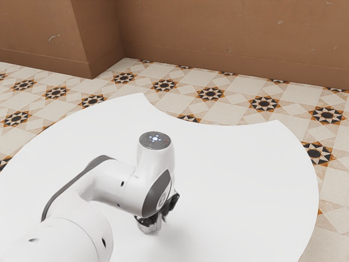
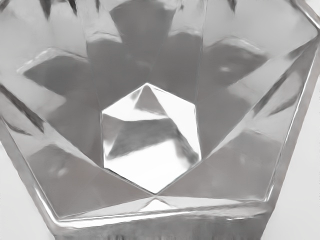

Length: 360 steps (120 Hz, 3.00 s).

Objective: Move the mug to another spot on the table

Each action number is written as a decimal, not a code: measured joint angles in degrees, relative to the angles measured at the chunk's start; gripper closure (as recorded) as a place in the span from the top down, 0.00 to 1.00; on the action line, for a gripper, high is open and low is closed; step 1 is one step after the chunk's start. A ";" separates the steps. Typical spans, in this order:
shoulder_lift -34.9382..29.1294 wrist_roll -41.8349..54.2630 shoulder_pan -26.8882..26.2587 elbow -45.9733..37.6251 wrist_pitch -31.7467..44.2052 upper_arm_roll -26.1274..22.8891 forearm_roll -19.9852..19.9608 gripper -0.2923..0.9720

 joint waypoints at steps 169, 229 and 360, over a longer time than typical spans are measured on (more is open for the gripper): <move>0.39 0.05 12.30 2.73 3.47 0.40 13.47 0.15; 0.22 0.14 15.50 2.65 5.31 -4.69 11.57 0.16; 0.54 -1.45 9.98 5.71 -4.30 2.96 5.36 0.75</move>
